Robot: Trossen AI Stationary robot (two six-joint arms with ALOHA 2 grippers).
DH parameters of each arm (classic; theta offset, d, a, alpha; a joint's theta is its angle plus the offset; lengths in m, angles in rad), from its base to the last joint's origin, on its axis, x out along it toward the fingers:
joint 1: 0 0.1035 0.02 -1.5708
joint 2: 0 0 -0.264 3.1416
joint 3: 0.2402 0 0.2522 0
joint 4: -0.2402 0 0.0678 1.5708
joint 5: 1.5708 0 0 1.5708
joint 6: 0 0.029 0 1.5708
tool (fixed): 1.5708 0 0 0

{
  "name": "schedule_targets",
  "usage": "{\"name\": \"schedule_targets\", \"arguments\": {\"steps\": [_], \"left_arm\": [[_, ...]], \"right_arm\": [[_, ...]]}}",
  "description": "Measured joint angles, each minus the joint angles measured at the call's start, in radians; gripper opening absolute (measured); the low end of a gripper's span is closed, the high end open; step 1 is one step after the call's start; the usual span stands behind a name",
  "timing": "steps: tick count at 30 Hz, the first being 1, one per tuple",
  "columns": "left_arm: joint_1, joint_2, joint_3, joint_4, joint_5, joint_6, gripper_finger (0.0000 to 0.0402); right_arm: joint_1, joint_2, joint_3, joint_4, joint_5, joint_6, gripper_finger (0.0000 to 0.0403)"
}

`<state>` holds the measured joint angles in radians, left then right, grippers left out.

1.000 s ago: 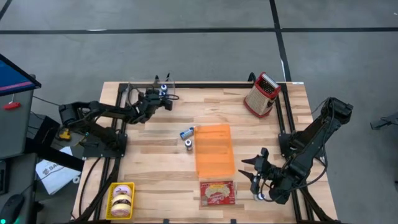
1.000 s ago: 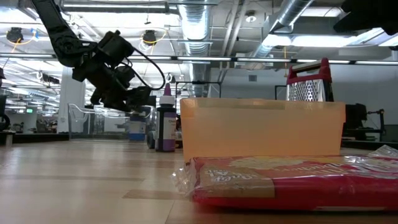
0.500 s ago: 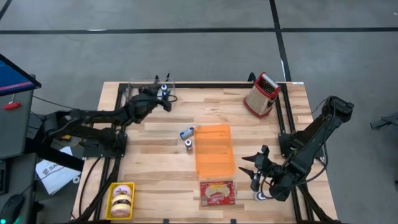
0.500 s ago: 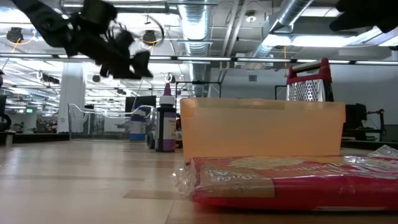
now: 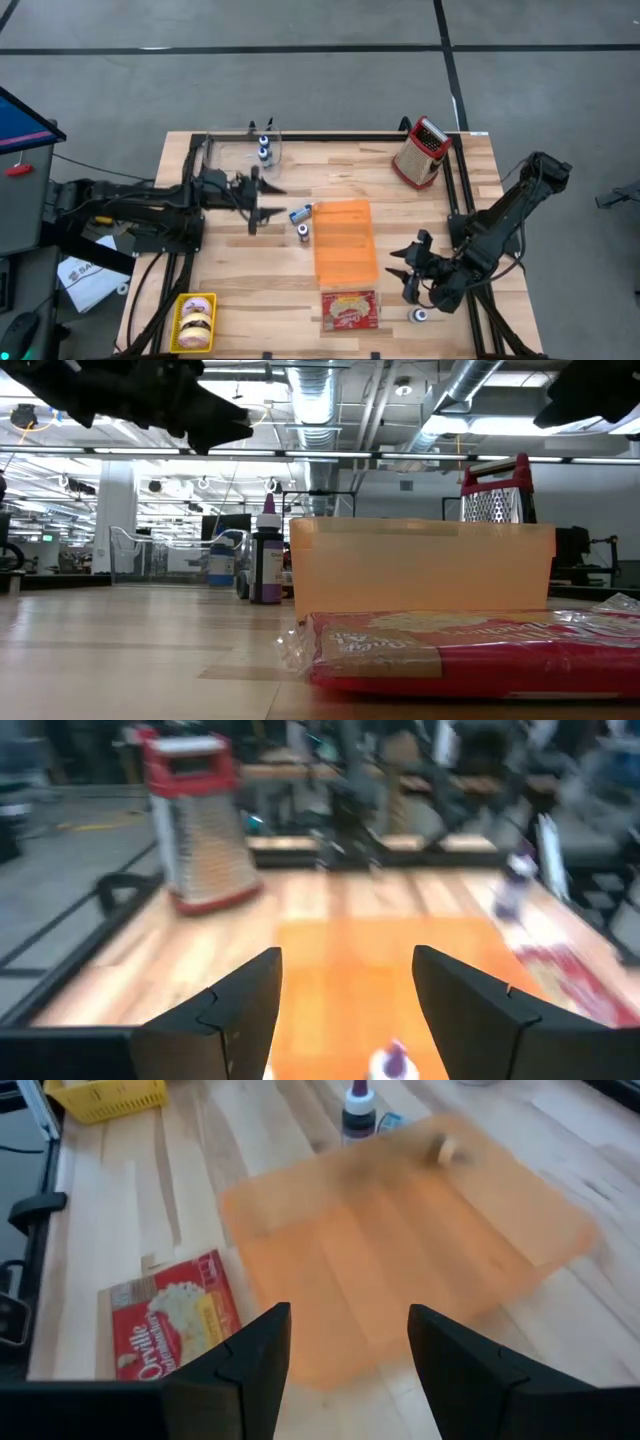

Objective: Pick & Place Food Item
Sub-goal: Move the blue food coloring bottle to the center left of the table

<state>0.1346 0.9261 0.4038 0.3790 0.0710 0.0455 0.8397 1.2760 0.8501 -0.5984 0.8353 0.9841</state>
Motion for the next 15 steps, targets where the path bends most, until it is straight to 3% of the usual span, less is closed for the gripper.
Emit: {"name": "schedule_targets", "arguments": {"steps": [6, 15], "left_arm": [[-0.061, 0.005, -0.002, 0.002, -0.038, 0.044, 0.0206], [-0.078, 0.005, -0.002, -0.192, -0.342, 0.044, 0.0198]], "right_arm": [[-0.015, 0.0, 0.0, 0.055, 0.012, -0.053, 0.0195], [-0.064, 0.0, 0.0, 0.114, 0.036, -0.126, 0.0195]]}}
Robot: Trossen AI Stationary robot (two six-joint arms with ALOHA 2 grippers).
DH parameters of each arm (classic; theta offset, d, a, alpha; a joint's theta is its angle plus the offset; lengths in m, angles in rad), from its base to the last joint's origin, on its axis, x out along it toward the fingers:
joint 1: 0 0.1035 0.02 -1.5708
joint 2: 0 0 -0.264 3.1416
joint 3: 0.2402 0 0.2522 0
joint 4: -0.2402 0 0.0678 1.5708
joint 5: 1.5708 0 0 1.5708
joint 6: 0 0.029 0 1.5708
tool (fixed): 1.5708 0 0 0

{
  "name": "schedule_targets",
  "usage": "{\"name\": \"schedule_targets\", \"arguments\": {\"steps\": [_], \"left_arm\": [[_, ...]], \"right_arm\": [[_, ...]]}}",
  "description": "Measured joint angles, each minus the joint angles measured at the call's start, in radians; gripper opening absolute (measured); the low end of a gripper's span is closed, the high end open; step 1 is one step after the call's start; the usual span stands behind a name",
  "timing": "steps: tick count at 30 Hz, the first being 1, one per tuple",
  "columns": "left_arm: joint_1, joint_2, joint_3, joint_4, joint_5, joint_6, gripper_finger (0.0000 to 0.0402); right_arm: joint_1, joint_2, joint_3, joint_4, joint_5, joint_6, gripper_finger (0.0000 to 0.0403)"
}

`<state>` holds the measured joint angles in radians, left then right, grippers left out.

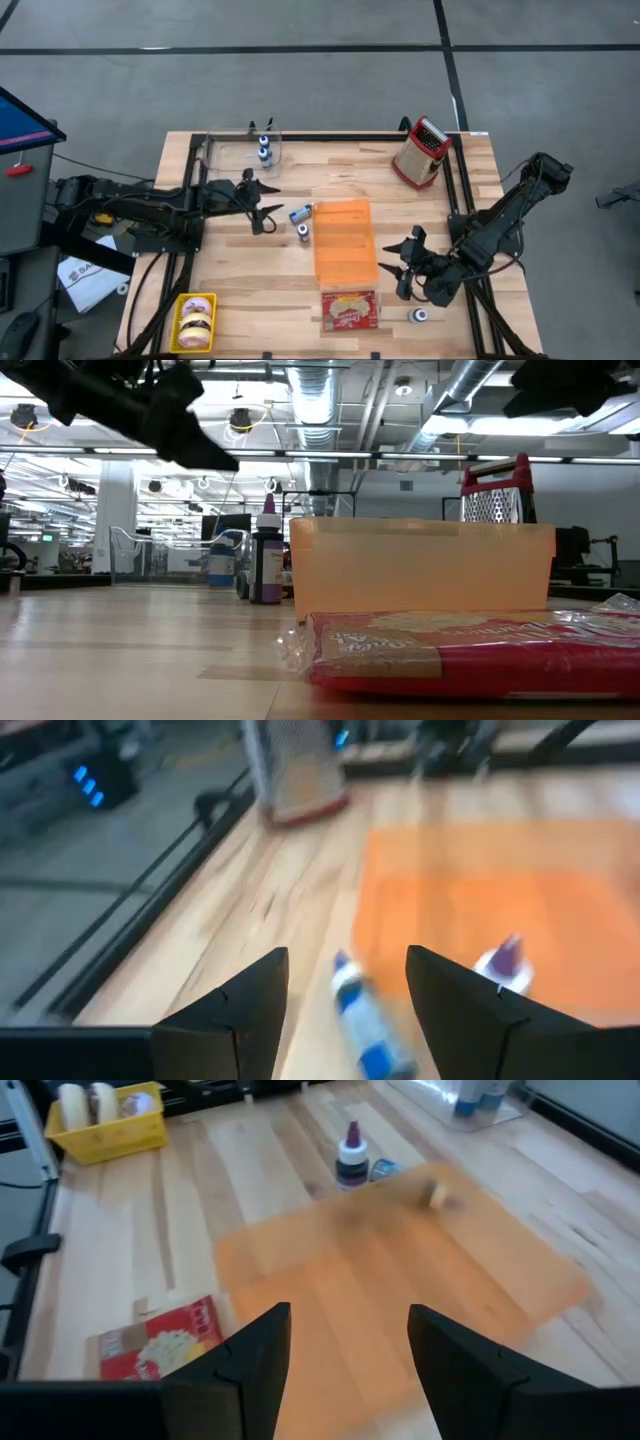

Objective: Pick & Place Food Item
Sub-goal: Move the blue food coloring bottle to the center left of the table

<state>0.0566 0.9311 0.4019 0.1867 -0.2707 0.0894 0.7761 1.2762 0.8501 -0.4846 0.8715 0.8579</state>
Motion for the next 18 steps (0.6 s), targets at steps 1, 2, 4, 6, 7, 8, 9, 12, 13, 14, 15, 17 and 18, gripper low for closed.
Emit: {"name": "schedule_targets", "arguments": {"steps": [1, 2, 4, 6, 7, 8, 9, 12, 13, 14, 15, 17, 18], "left_arm": [[0.0, 0.0, 0.0, -0.028, -0.02, -0.008, 0.0198], [0.0, 0.0, 0.0, -0.048, -0.036, -0.015, 0.0198], [0.0, 0.0, 0.0, -0.077, -0.059, -0.019, 0.0198], [0.0, 0.0, 0.0, -0.101, -0.076, -0.024, 0.0198], [0.0, 0.0, 0.0, -0.109, -0.081, -0.032, 0.0198], [0.0, 0.004, 0.0, -0.117, -0.084, -0.043, 0.0198], [0.0, 0.015, 0.0, -0.127, -0.093, -0.053, 0.0198], [0.0, 0.058, -0.014, -0.152, -0.118, -0.085, 0.0198], [0.0, 0.084, -0.025, -0.133, -0.123, -0.097, 0.0198], [0.0, 0.114, -0.037, -0.118, -0.125, -0.111, 0.0198], [0.0, 0.149, -0.05, -0.098, -0.125, -0.122, 0.0198], [0.0, 0.22, -0.077, -0.04, -0.126, -0.146, 0.0199], [0.0, 0.254, -0.088, 0.001, -0.129, -0.152, 0.0201]], "right_arm": [[-0.009, 0.0, 0.0, 0.001, -0.001, -0.004, 0.0195], [-0.018, 0.0, 0.0, 0.0, -0.002, -0.005, 0.0195], [-0.034, 0.0, 0.0, 0.0, -0.003, -0.005, 0.0195], [-0.046, 0.0, 0.0, 0.004, -0.003, -0.01, 0.0195], [-0.052, 0.0, 0.0, 0.012, -0.004, -0.02, 0.0195], [-0.057, 0.0, 0.0, 0.024, -0.006, -0.032, 0.0195], [-0.061, 0.0, 0.0, 0.04, -0.008, -0.047, 0.0195], [-0.066, 0.0, 0.0, 0.103, -0.021, -0.1, 0.0195], [-0.066, 0.0, 0.0, 0.124, -0.03, -0.116, 0.0195], [-0.065, 0.0, 0.0, 0.141, -0.035, -0.132, 0.0195], [-0.063, 0.0, 0.0, 0.158, -0.036, -0.146, 0.0195], [-0.058, 0.0, 0.0, 0.18, -0.036, -0.178, 0.0195], [-0.056, -0.002, 0.001, 0.187, -0.037, -0.188, 0.0195]]}}
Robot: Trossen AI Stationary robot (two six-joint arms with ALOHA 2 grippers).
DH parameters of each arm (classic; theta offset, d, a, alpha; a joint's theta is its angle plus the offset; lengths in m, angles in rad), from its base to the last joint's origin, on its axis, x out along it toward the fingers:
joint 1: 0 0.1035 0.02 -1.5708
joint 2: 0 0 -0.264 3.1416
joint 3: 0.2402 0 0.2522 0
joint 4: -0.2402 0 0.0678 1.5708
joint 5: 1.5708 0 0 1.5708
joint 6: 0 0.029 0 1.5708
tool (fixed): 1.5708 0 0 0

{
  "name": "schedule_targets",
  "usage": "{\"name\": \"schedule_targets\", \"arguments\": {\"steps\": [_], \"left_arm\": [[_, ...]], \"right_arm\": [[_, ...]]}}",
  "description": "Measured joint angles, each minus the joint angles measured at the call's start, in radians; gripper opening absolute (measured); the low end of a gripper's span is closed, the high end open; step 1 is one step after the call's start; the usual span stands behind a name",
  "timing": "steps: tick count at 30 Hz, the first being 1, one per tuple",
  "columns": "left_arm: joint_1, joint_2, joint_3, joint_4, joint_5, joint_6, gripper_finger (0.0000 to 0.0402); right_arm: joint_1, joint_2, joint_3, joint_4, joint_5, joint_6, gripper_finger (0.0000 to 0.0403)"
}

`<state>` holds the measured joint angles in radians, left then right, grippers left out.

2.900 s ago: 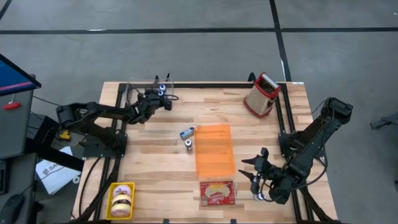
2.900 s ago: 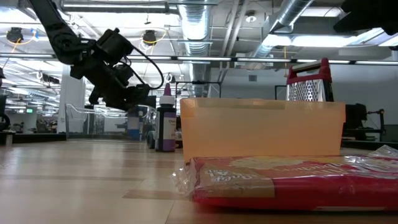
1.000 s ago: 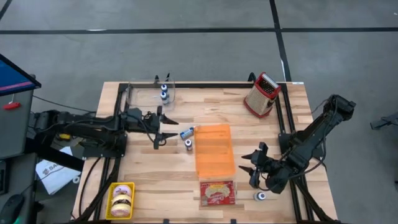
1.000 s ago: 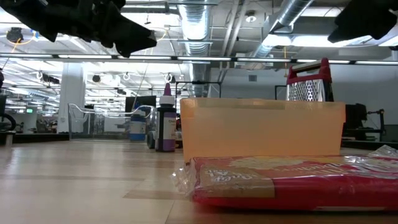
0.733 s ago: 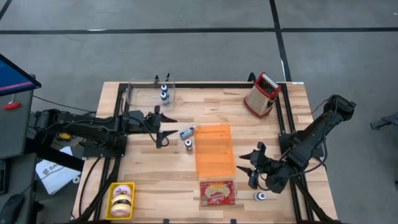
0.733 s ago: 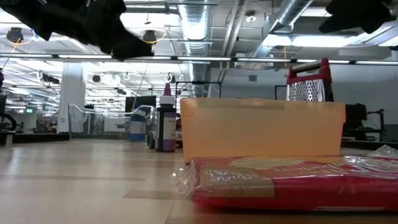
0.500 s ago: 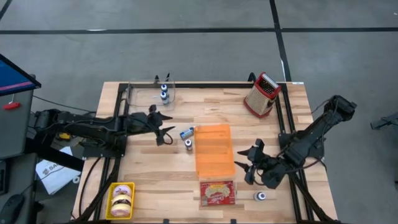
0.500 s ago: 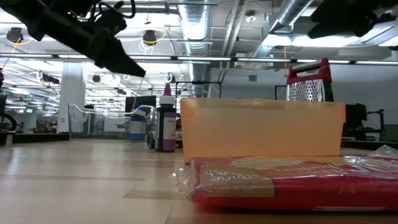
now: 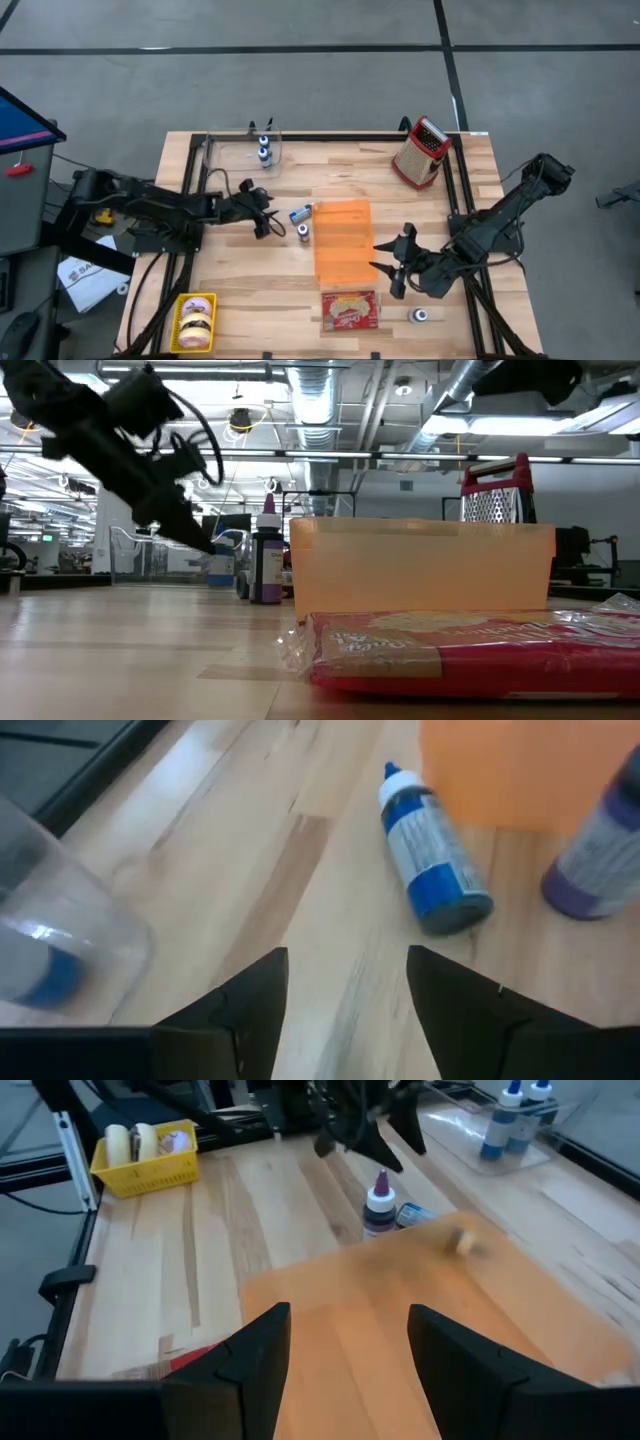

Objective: Pick & Place Food Item
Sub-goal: Move the blue food coloring bottle to the center left of the table

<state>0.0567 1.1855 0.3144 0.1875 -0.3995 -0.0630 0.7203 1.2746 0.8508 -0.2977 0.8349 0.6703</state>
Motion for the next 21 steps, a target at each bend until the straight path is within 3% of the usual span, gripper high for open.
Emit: {"name": "schedule_targets", "arguments": {"steps": [10, 21], "left_arm": [[0.0, 0.273, -0.017, 0.379, -0.002, -0.002, 0.024], [-0.005, 0.289, -0.017, 0.444, 0.104, -0.048, 0.0267]], "right_arm": [[0.014, -0.019, 0.0, -0.005, 0.0, -0.027, 0.0195], [0.019, -0.019, 0.0, -0.03, 0.0, -0.024, 0.0195]]}}
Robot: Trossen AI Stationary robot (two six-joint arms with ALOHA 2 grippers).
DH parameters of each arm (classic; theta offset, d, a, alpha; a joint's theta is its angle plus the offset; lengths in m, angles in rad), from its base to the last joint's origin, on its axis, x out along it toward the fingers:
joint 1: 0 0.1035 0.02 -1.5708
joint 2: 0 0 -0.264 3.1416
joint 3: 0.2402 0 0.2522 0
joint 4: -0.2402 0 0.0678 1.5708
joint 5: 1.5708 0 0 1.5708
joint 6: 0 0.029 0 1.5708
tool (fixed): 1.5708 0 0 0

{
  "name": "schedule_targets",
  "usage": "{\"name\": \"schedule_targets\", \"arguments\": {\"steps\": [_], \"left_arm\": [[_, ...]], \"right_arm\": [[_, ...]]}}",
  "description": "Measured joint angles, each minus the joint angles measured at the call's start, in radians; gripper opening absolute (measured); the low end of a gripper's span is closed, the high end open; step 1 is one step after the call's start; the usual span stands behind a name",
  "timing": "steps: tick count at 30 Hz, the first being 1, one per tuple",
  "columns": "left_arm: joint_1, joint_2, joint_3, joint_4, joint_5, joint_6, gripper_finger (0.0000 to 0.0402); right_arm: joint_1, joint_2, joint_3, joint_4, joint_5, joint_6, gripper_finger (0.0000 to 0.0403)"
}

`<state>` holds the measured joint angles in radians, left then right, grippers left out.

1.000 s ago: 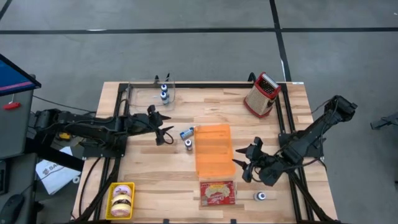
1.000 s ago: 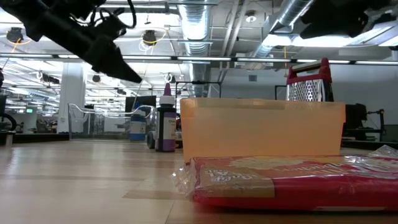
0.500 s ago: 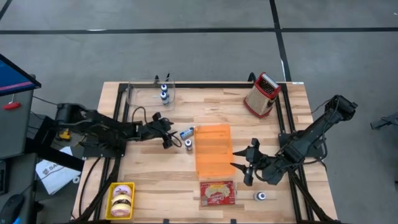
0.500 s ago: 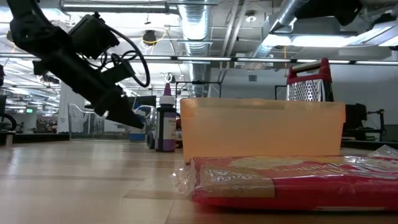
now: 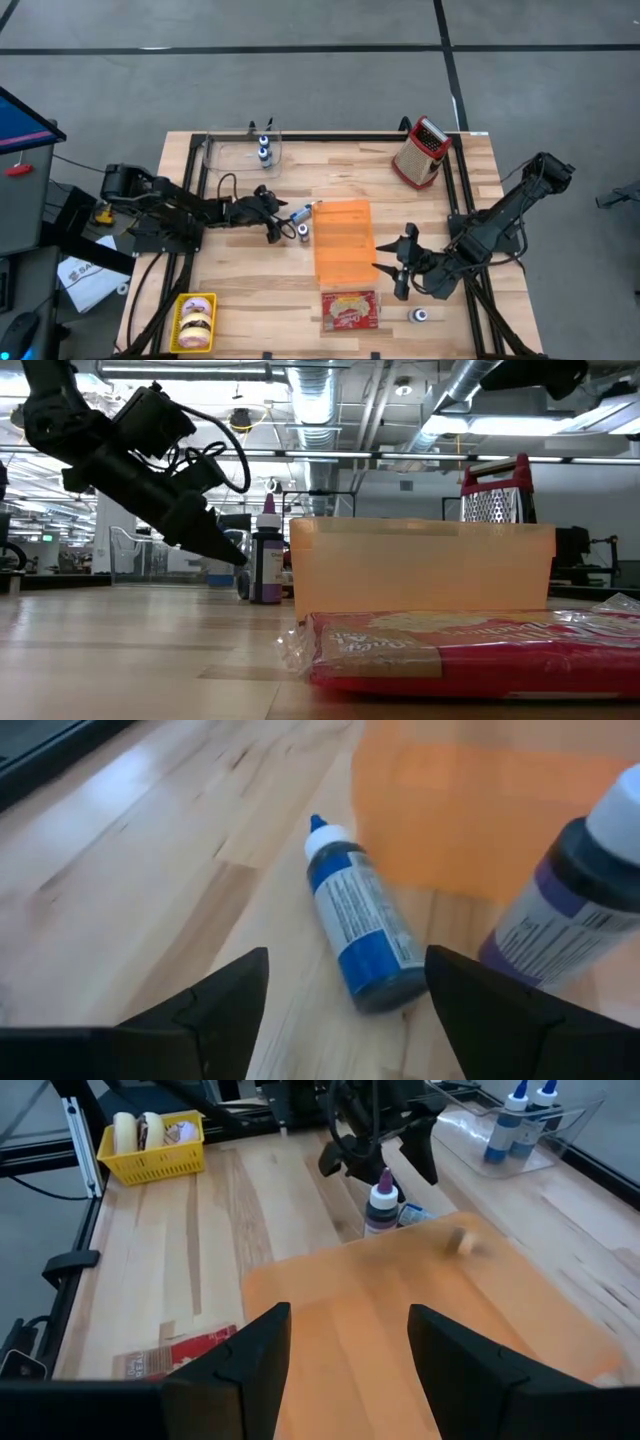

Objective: Pick & Place Food Item
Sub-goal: Move the blue food coloring bottle to the center left of the table

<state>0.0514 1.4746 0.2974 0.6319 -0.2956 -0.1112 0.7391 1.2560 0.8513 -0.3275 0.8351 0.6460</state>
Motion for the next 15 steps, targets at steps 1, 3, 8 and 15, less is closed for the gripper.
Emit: {"name": "schedule_targets", "arguments": {"steps": [1, 3, 8, 15], "left_arm": [[0.0, 0.0, 0.0, 0.009, 0.002, 0.0, 0.0267], [0.0, 0.0, 0.0, 0.024, 0.01, -0.003, 0.0267], [0.0, 0.032, 0.0, 0.04, 0.015, -0.041, 0.0272], [0.0, 0.133, 0.002, 0.134, 0.032, -0.061, 0.028]], "right_arm": [[0.0, 0.0, 0.0, 0.0, 0.0, 0.0, 0.0195], [0.0, 0.0, 0.0, 0.0, 0.0, 0.0, 0.0195], [0.0, 0.0, 0.0, 0.0, 0.001, 0.0, 0.0195], [0.0, 0.0, 0.0, 0.008, 0.001, 0.0, 0.0195]]}}
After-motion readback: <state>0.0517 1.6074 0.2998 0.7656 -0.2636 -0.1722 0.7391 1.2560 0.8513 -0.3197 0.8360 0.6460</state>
